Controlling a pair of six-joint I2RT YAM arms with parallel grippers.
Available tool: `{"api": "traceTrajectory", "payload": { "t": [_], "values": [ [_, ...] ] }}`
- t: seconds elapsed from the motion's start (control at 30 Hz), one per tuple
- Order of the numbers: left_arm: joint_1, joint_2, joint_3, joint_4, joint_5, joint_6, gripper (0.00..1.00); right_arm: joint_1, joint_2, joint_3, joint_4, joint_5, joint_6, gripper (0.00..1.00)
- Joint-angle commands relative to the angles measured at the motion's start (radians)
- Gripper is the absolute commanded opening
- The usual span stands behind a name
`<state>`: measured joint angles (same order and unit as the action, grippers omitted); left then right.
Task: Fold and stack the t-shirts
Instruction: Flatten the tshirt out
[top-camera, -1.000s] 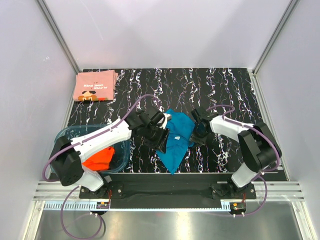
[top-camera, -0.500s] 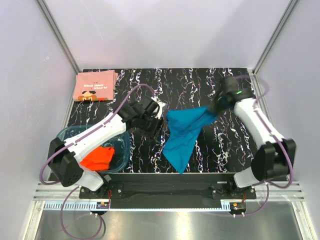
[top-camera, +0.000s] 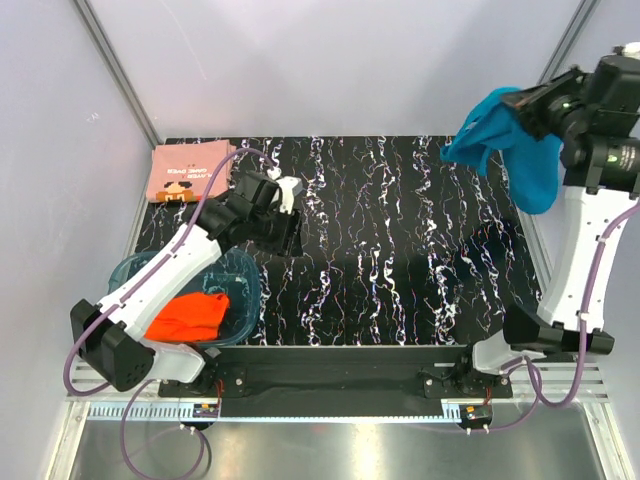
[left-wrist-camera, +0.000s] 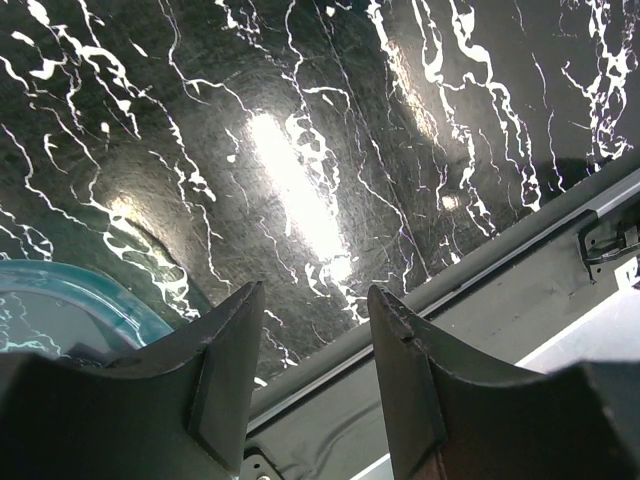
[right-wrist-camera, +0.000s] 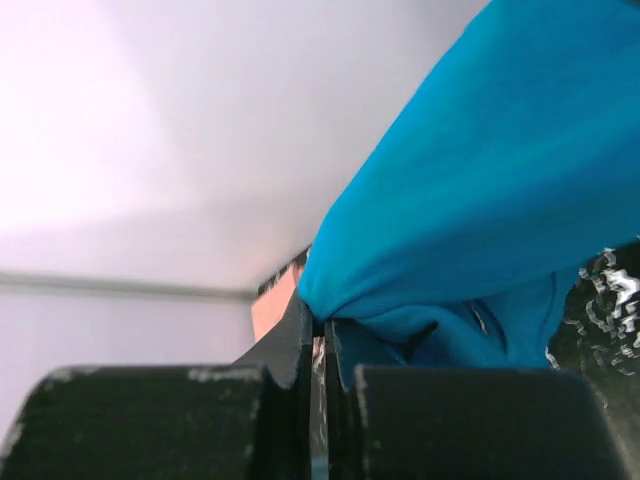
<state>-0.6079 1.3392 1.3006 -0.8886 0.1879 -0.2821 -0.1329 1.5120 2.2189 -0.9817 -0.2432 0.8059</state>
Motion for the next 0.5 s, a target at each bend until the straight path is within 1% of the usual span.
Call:
{"api": "traceTrajectory", "payload": {
  "t": [0.0, 0.03, 0.07, 0.1, 0.13, 0.23, 0.27, 0.3, 0.33, 0.37, 0.4, 0.47],
  "values": [
    [0.019, -0.043, 0.009, 0.043, 0.044, 0.041, 0.51, -0.076, 0.08, 0.018, -0.031, -0.037, 0.032, 0.0],
    [0.025, -0.046, 0.006, 0.043, 0.05, 0.047, 0.51, -0.057, 0.089, -0.001, 0.022, -0.071, 0.062, 0.0],
    [0.026, -0.052, 0.005, 0.043, 0.05, 0.049, 0.51, -0.041, 0.106, -0.064, 0.049, -0.106, 0.082, 0.0],
    [0.028, -0.054, 0.002, 0.043, 0.05, 0.05, 0.51, -0.009, 0.117, -0.092, 0.063, -0.14, 0.101, 0.0],
    [0.033, -0.057, -0.003, 0.043, 0.048, 0.054, 0.51, 0.072, 0.144, -0.114, 0.069, -0.145, 0.104, 0.0],
    [0.046, -0.069, -0.014, 0.046, 0.047, 0.052, 0.51, 0.225, 0.223, -0.203, 0.049, -0.182, 0.084, 0.0],
    [0.049, -0.074, -0.015, 0.045, 0.044, 0.052, 0.51, 0.321, 0.24, -0.237, 0.069, -0.195, 0.09, 0.0],
    [0.059, -0.078, -0.017, 0.045, 0.041, 0.054, 0.51, 0.358, 0.25, -0.27, 0.087, -0.224, 0.113, 0.0],
    [0.063, -0.083, -0.021, 0.043, 0.039, 0.055, 0.51, 0.402, 0.269, -0.342, 0.15, -0.234, 0.128, 0.01],
    [0.066, -0.083, -0.023, 0.039, 0.036, 0.055, 0.51, 0.461, 0.283, -0.37, 0.194, -0.255, 0.14, 0.08],
    [0.077, -0.087, -0.024, 0.039, 0.032, 0.055, 0.51, 0.482, 0.301, -0.378, 0.219, -0.284, 0.145, 0.15],
    [0.082, -0.087, -0.03, 0.04, 0.028, 0.054, 0.51, 0.495, 0.349, -0.343, 0.206, -0.266, 0.106, 0.31]
  ]
}}
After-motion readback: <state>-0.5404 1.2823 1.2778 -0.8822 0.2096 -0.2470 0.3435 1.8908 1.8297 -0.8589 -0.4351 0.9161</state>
